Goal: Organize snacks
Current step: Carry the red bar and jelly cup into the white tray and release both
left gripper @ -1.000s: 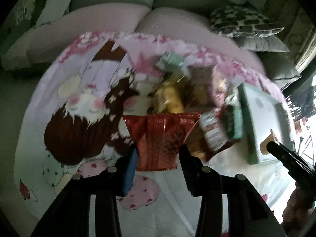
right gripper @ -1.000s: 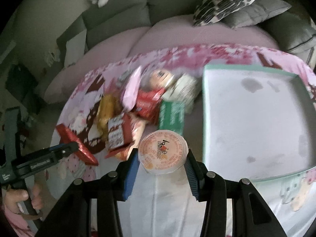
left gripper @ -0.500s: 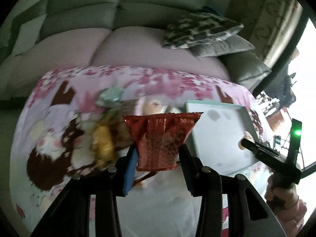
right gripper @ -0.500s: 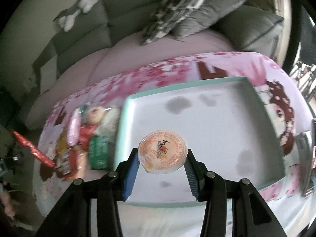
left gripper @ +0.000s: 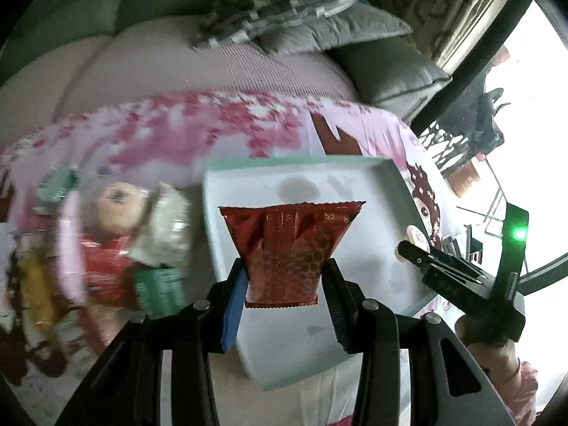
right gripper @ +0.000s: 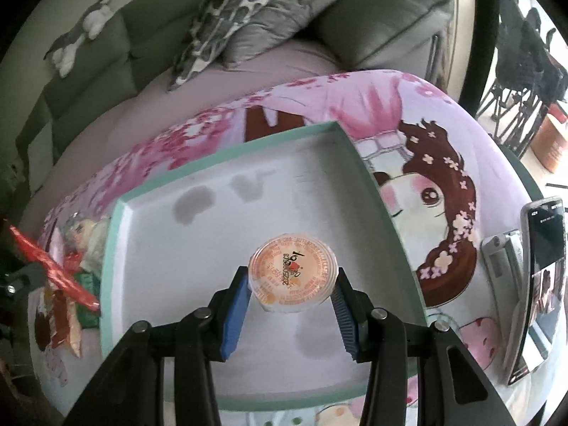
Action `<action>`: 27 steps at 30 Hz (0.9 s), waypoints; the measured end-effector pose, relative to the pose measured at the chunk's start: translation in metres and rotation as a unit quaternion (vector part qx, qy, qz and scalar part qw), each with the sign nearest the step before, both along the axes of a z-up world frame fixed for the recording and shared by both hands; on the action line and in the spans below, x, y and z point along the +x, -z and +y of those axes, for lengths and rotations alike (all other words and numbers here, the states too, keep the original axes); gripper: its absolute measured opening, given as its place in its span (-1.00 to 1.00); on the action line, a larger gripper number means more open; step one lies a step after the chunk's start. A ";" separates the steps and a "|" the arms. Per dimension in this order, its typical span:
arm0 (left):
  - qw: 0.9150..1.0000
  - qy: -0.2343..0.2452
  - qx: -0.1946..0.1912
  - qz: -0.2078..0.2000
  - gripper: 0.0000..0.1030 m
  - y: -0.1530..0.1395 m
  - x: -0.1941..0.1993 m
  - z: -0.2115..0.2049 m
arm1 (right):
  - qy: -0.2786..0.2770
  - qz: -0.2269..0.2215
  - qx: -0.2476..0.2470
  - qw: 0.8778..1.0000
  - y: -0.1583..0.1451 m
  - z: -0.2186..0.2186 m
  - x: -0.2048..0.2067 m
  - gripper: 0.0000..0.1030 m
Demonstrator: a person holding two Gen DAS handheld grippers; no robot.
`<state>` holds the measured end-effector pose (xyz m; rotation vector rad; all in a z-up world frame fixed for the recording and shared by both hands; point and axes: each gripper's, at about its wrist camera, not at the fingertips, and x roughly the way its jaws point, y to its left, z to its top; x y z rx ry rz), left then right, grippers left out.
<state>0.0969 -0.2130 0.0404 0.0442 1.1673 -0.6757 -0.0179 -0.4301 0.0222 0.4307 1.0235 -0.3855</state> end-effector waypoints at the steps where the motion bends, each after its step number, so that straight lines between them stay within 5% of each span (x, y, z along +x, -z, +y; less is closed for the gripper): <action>1: 1.000 0.004 0.003 0.008 -0.15 0.007 0.002 -0.009 | 0.002 0.002 0.000 1.000 0.002 -0.004 0.000 -0.06; 13: 0.999 0.004 0.032 0.009 -0.12 0.035 0.014 -0.050 | 0.015 0.011 0.000 1.000 0.014 -0.017 0.009 0.02; 18: 0.998 -0.016 0.050 -0.025 0.50 0.029 0.013 -0.040 | 0.016 0.007 -0.016 1.000 0.008 -0.015 0.009 0.50; 22: 0.996 -0.044 0.060 -0.051 0.75 0.022 0.013 -0.020 | 0.014 0.002 -0.024 1.000 0.005 -0.009 0.008 1.00; 27: 0.992 -0.067 0.065 -0.086 1.00 0.012 0.012 0.012 | -0.002 -0.002 -0.027 1.000 0.002 0.007 0.009 1.00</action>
